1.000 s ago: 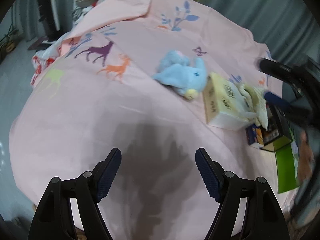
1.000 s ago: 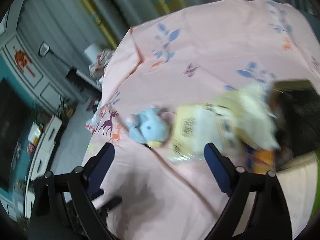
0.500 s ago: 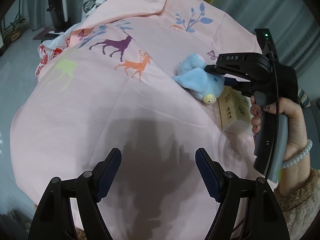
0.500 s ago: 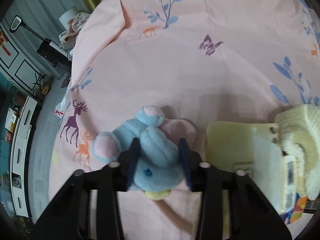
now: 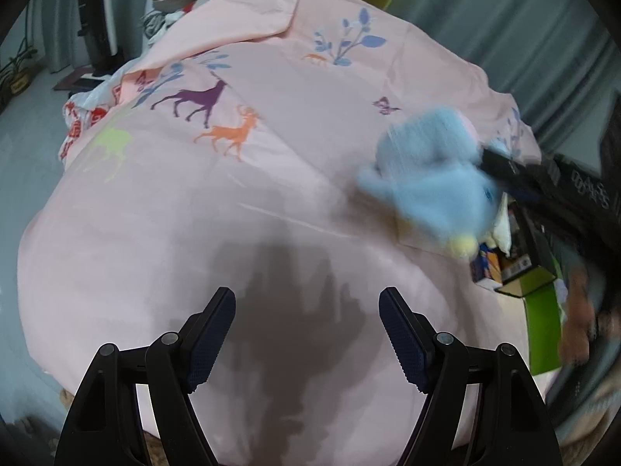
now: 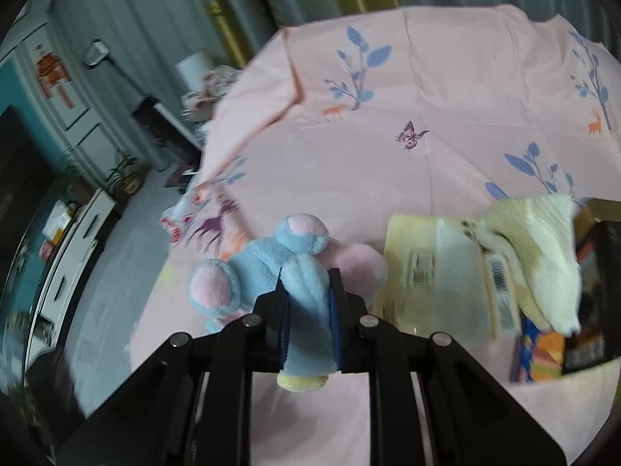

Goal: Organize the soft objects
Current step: 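Close the right gripper on the light-blue plush elephant, then lift the plush elephant with the right gripper and carry it to the box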

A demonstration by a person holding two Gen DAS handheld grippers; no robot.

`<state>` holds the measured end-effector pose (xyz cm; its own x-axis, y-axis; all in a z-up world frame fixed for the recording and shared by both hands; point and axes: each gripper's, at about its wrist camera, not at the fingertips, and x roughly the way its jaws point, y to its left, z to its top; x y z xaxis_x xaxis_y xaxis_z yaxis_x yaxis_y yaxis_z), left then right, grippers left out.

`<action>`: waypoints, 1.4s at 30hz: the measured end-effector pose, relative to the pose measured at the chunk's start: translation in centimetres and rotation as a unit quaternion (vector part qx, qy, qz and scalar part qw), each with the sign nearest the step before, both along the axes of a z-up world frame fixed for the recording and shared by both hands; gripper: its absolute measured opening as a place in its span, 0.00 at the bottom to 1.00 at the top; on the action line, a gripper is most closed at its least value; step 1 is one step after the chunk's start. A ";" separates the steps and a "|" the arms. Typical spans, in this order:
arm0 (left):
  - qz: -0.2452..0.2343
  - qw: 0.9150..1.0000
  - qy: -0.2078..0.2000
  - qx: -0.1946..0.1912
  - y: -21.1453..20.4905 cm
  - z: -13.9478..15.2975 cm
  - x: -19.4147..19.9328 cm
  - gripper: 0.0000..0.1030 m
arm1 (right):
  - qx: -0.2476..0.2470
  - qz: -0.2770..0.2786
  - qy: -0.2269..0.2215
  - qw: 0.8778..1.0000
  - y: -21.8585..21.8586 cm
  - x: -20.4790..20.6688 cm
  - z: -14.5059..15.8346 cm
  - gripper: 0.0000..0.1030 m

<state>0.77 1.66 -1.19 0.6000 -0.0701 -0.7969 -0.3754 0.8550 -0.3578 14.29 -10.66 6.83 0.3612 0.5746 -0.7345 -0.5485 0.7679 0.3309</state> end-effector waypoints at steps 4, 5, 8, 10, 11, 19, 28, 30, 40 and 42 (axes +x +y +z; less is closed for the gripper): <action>-0.017 1.000 -0.005 -0.003 -1.2 0.4 0.0 0.75 | -0.017 0.013 -0.001 1.000 -3.6 -3.3 -0.4 0.16; -0.025 1.000 -0.006 -0.005 -1.7 0.5 0.1 0.75 | -0.025 0.014 0.001 1.000 -4.1 -3.6 -0.8 0.16; -0.046 0.999 -0.010 -0.011 -3.0 0.4 0.2 0.75 | -0.055 0.011 0.007 0.998 -6.3 -4.6 -2.3 0.17; -0.061 0.998 -0.008 -0.018 -3.7 0.1 0.6 0.75 | -0.065 0.006 0.016 0.998 -7.4 -4.6 -3.3 0.17; -0.074 0.997 -0.003 -0.023 -4.3 -0.2 0.9 0.75 | -0.070 0.003 0.021 0.997 -7.9 -4.5 -3.9 0.17; -0.143 0.986 0.001 -0.083 -7.8 -1.3 2.4 0.75 | -0.043 -0.059 0.056 0.996 -11.0 -3.9 -5.3 0.50; -0.182 0.981 -0.010 -0.070 -10.8 -1.0 3.9 0.75 | 0.061 -0.135 0.102 0.984 -15.0 -5.0 -5.3 0.68; -0.184 0.981 -0.008 -0.060 -11.4 -1.3 4.3 0.75 | 0.071 -0.142 0.128 0.979 -14.8 -5.0 -6.5 0.68; -0.195 0.976 -0.017 -0.095 -11.9 -3.1 4.8 0.65 | 0.103 -0.128 0.193 0.967 -12.5 -4.4 -10.2 0.67; -0.198 0.976 -0.021 -0.090 -12.1 -3.0 4.7 0.63 | 0.116 -0.128 0.203 0.964 -12.9 -4.4 -10.7 0.67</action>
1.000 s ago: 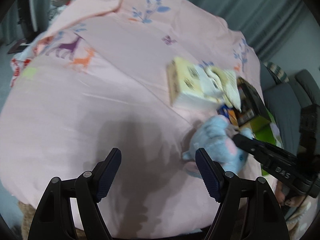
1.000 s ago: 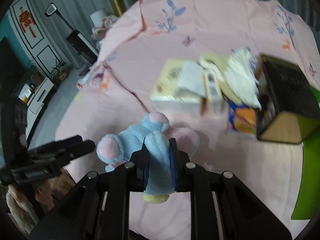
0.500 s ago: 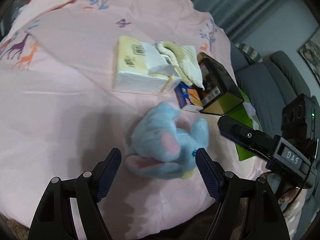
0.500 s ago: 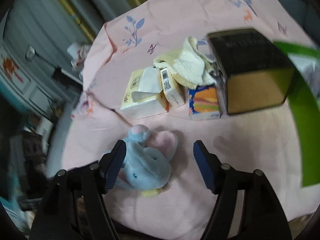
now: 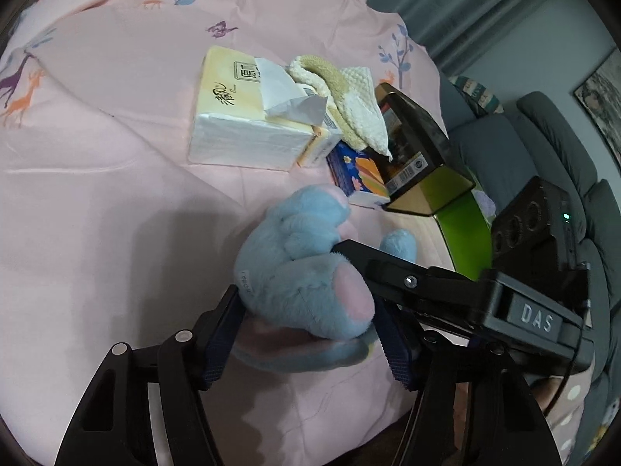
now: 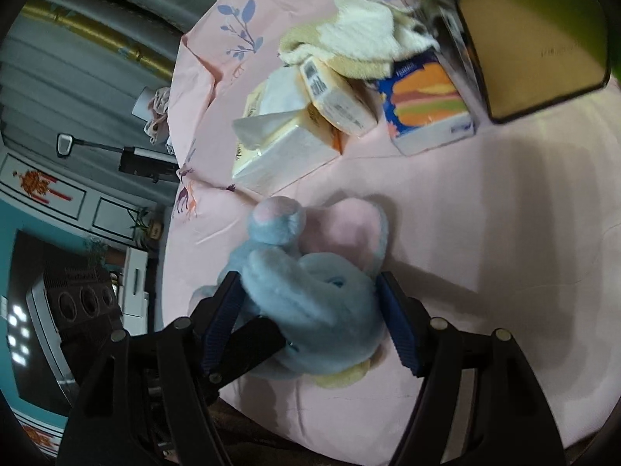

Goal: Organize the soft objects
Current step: 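Lift the plush elephant with the right gripper and carry it to the box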

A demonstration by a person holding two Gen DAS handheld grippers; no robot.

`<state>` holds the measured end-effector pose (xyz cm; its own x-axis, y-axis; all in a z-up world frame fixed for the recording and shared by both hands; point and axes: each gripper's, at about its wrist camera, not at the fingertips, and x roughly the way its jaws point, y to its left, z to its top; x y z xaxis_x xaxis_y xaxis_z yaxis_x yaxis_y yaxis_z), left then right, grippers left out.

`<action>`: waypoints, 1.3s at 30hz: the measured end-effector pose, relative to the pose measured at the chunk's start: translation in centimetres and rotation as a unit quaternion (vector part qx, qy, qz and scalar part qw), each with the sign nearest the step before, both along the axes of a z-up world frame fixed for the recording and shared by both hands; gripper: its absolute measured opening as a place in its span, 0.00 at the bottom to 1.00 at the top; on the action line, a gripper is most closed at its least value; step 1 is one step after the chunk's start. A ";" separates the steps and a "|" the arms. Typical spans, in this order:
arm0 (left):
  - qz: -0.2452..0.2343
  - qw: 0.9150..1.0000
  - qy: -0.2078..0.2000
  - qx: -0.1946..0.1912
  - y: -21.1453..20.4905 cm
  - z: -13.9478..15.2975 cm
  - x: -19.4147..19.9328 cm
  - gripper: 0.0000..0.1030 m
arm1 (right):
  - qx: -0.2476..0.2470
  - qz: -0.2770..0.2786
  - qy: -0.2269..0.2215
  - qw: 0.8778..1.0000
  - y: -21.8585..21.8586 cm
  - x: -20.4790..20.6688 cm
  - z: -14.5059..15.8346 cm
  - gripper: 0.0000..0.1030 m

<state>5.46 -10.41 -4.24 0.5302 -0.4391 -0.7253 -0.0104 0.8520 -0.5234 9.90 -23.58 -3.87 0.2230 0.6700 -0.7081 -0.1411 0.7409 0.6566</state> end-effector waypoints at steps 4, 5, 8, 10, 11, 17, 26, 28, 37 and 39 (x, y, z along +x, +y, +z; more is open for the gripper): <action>0.001 1.000 -0.007 0.020 -0.8 1.0 -0.5 0.61 | 0.009 0.000 -0.005 1.000 -0.3 -0.5 0.4 0.64; 0.002 1.000 -0.009 0.024 -0.9 1.4 -0.7 0.61 | 0.012 0.000 -0.005 1.000 -0.5 -0.5 0.6 0.64; 0.003 0.999 -0.021 0.030 -1.5 2.5 -1.1 0.61 | 0.022 -0.003 -0.013 1.000 -1.2 -1.0 1.5 0.63; 0.003 0.999 -0.032 0.033 -1.9 3.5 -1.4 0.61 | 0.026 -0.005 -0.025 0.999 -1.7 -1.3 2.6 0.63; 0.002 0.999 -0.040 0.034 -2.2 4.1 -1.6 0.61 | 0.028 -0.007 -0.032 0.999 -1.9 -1.3 3.1 0.63; -0.015 0.996 -0.075 0.040 -4.3 6.7 -1.7 0.61 | 0.035 -0.028 -0.076 0.996 -4.1 -2.3 6.1 0.63; -0.069 0.993 -0.094 0.035 -9.9 7.8 0.9 0.61 | 0.030 -0.093 -0.108 0.989 -9.5 -2.4 8.0 0.63; -0.086 0.991 -0.099 0.038 -11.5 8.1 1.7 0.61 | 0.036 -0.116 -0.110 0.986 -11.5 -2.2 8.0 0.63; -0.167 0.974 -0.150 0.028 -20.3 10.6 6.4 0.61 | 0.038 -0.213 -0.161 0.963 -20.5 -1.5 11.0 0.63; -0.185 0.969 -0.162 0.019 -22.3 11.1 7.7 0.61 | 0.033 -0.231 -0.174 0.957 -22.4 -1.2 11.9 0.63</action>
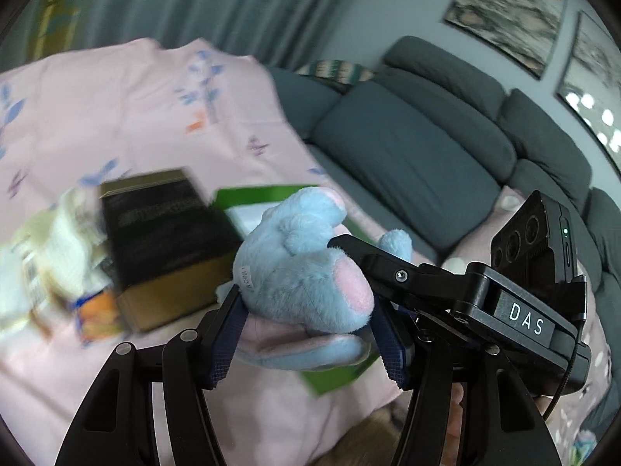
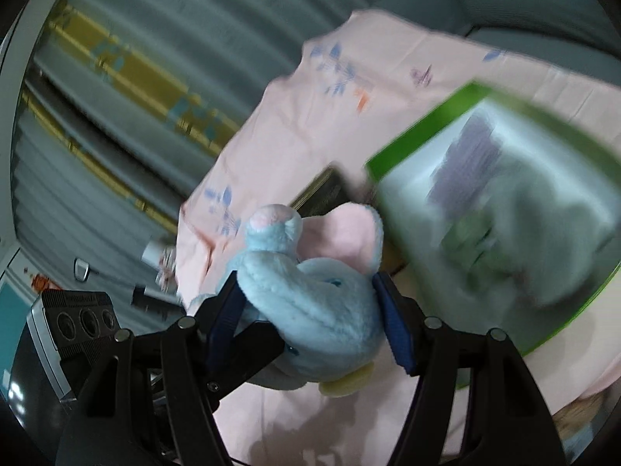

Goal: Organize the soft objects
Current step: 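Lift the plush elephant with the right gripper and carry it to the box, then release the elephant into the green box and withdraw the right gripper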

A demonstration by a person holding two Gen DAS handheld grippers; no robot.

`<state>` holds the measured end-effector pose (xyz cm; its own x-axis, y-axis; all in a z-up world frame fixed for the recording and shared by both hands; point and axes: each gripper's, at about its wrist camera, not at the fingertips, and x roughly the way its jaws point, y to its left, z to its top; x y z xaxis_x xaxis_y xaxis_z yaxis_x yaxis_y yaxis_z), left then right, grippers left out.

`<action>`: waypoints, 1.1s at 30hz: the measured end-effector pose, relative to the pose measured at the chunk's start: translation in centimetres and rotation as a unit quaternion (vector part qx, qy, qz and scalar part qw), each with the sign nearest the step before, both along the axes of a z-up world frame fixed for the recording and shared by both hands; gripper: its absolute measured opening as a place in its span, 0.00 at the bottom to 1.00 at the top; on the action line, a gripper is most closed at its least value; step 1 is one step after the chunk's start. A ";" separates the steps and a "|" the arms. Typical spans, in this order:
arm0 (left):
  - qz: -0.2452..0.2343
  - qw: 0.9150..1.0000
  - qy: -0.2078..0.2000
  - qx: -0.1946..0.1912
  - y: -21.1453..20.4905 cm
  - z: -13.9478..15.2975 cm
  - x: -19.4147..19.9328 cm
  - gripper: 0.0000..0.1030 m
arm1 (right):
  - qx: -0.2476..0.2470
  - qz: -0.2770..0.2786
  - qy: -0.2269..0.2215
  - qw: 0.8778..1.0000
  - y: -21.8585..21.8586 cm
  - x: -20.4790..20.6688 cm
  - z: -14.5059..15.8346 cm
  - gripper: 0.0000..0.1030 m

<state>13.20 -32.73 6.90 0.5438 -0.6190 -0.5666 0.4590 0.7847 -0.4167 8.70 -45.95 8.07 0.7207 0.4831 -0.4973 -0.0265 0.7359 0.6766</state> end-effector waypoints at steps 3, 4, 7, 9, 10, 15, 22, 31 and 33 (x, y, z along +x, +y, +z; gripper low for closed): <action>-0.025 1.000 -0.004 -0.017 -2.5 0.4 1.9 0.61 | -0.008 -0.033 -0.014 0.999 -2.8 0.6 0.9 0.63; -0.032 0.999 -0.003 -0.021 -3.2 0.4 2.6 0.61 | -0.012 -0.045 -0.015 0.999 -3.7 0.9 1.1 0.63; -0.044 0.999 0.005 -0.028 -5.1 0.1 4.5 0.60 | -0.016 -0.070 -0.016 0.997 -5.9 2.1 1.1 0.63; -0.050 0.998 0.016 -0.032 -6.3 -0.4 5.6 0.60 | -0.016 -0.080 -0.010 0.997 -6.9 2.6 0.7 0.63; -0.051 0.998 0.020 -0.034 -6.6 -0.7 5.9 0.59 | -0.019 -0.086 -0.007 0.996 -7.3 3.0 0.4 0.63; -0.053 0.997 0.053 -0.021 -8.3 -3.1 7.6 0.59 | -0.013 -0.108 0.025 0.994 -9.1 4.3 -2.0 0.61; -0.045 0.996 0.072 0.014 -9.6 -5.3 8.2 0.59 | -0.013 -0.125 0.074 0.989 -9.8 5.5 -4.6 0.57; -0.011 0.992 0.050 0.118 -10.9 -5.8 7.2 0.59 | -0.056 -0.149 0.119 0.980 -9.9 6.1 -6.4 0.56; -0.015 0.991 0.045 0.125 -10.8 -5.4 6.8 0.59 | -0.064 -0.149 0.114 0.980 -9.9 5.8 -6.2 0.56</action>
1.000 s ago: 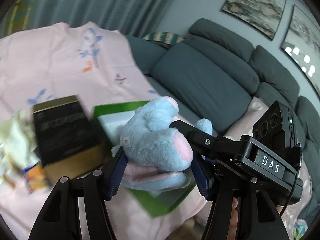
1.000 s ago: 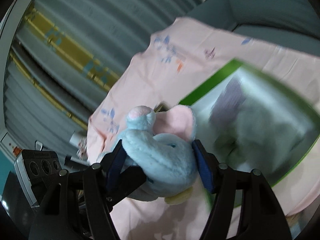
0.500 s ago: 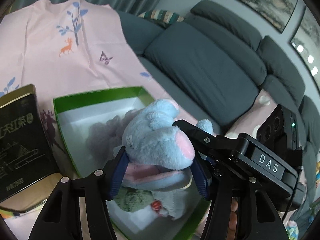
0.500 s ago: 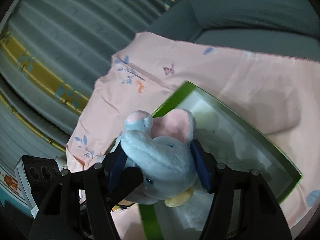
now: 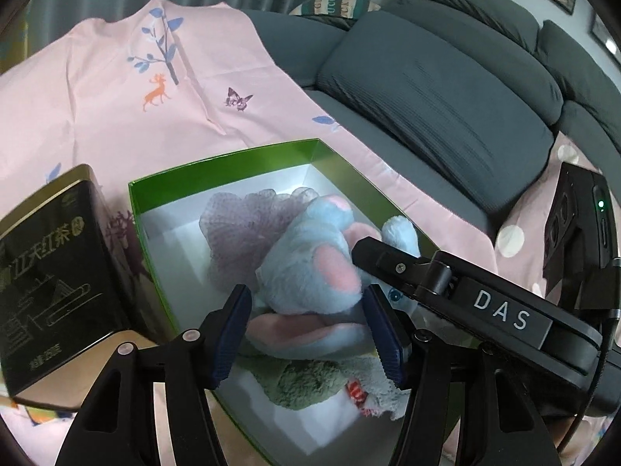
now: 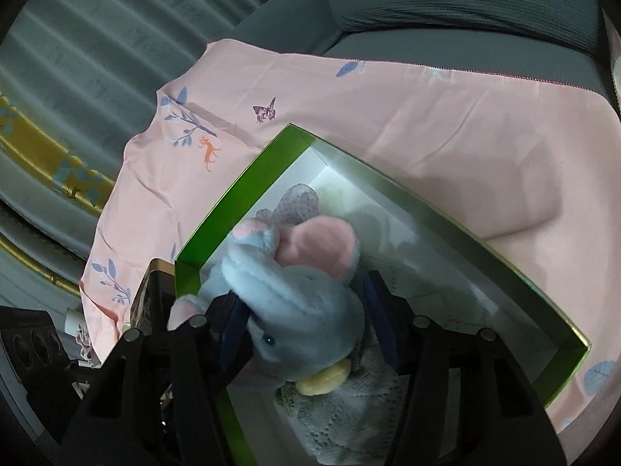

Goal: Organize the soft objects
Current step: 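Release the elephant into the green box and withdraw the right gripper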

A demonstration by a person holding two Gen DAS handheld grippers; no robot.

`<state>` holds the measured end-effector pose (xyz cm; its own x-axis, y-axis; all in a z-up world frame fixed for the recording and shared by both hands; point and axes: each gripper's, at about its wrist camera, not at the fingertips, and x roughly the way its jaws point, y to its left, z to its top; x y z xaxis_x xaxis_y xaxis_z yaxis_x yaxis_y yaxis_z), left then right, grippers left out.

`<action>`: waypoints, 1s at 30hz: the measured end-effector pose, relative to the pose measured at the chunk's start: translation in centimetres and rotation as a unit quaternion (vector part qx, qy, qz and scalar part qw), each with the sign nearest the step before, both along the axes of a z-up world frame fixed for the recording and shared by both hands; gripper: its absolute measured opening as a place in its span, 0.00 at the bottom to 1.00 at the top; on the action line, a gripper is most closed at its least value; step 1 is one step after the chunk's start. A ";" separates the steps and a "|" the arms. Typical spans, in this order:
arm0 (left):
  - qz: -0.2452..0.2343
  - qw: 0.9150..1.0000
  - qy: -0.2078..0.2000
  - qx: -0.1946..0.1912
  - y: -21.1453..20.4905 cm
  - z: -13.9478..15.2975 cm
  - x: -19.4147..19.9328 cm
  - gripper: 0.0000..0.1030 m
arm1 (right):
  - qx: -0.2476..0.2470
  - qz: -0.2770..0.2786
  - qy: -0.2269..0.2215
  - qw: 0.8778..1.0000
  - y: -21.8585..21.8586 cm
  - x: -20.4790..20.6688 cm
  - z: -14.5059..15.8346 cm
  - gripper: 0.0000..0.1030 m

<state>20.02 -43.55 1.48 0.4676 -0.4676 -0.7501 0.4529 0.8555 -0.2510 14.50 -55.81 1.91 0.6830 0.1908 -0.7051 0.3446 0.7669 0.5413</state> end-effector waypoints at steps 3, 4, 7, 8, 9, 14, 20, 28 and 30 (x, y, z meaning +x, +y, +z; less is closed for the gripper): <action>-0.006 1.000 0.000 -0.002 0.6 0.9 -0.4 0.59 | -0.031 -0.007 -0.009 0.999 0.4 -0.7 0.9 0.57; -0.006 1.000 0.000 -0.007 0.9 1.3 -0.7 0.59 | -0.040 -0.010 -0.013 0.999 0.6 -1.0 1.3 0.57; -0.005 1.000 -0.005 -0.022 2.3 2.6 -1.5 0.68 | -0.054 -0.015 -0.034 0.998 1.0 -2.3 2.6 0.61; -0.002 1.000 -0.009 -0.026 2.9 3.0 -2.0 0.74 | -0.059 -0.015 -0.043 0.997 1.2 -2.8 3.1 0.63; 0.002 0.999 -0.013 -0.030 3.7 3.5 -2.6 0.75 | -0.068 -0.017 -0.053 0.996 1.5 -3.4 3.7 0.66; 0.019 0.999 -0.015 -0.035 7.7 4.7 -5.2 0.75 | -0.106 -0.018 -0.074 0.991 3.0 -5.7 6.0 0.72; 0.068 0.997 -0.016 -0.028 13.5 4.6 -8.2 0.80 | -0.124 0.005 -0.079 0.989 5.6 -7.9 6.8 0.81; 0.187 0.982 0.001 -0.036 24.5 2.5 -12.1 0.87 | -0.105 0.084 -0.068 0.989 10.8 -8.5 5.8 0.87; 0.215 0.976 0.009 -0.039 27.3 1.7 -13.0 0.87 | -0.102 0.110 -0.066 0.987 12.7 -8.3 5.8 0.87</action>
